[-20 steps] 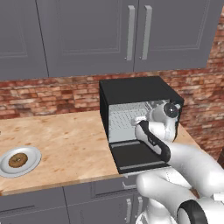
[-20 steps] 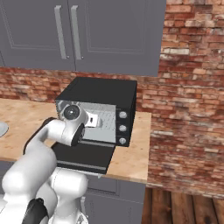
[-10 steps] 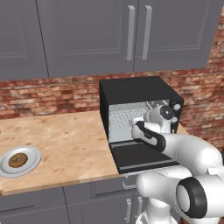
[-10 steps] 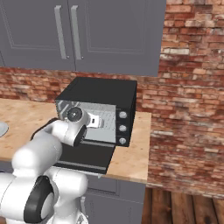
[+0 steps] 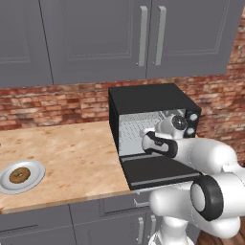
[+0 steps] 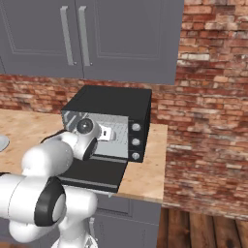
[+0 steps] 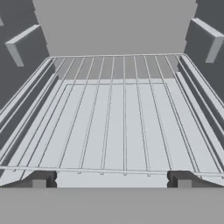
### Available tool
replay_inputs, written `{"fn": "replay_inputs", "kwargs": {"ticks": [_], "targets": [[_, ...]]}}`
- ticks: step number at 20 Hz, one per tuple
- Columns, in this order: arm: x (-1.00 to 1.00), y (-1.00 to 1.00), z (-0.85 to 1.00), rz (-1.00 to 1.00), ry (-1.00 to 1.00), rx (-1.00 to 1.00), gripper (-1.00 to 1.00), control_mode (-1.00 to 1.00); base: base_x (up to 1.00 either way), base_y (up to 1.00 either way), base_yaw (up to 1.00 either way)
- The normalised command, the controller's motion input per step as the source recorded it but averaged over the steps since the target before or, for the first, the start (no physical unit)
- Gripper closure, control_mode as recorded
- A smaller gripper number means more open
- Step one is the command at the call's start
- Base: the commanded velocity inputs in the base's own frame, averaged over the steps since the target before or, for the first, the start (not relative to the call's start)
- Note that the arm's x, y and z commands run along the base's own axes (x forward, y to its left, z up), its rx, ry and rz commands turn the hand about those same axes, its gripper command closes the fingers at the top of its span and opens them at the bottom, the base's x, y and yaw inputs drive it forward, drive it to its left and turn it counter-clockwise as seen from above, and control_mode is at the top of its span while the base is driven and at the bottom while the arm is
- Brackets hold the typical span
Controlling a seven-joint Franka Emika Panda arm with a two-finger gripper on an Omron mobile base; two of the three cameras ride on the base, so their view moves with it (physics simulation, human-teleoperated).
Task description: Pick up the bagel from the plate, place it on the toaster oven rack, close the door, and set the timer.
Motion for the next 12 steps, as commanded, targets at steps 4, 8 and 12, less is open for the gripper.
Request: {"fn": "replay_inputs", "kwargs": {"ticks": [4,8,12], "targets": [[0.13,0.0,-0.19,0.0,0.0,0.0,-1.0,-1.0,0.0,0.0,0.0],[0.16,0.0,-0.15,0.0,0.0,0.0,-1.0,-1.0,0.0,0.0,0.0],[0.16,0.0,-0.15,0.0,0.0,0.0,-1.0,-1.0,0.0,0.0,0.0]]}}
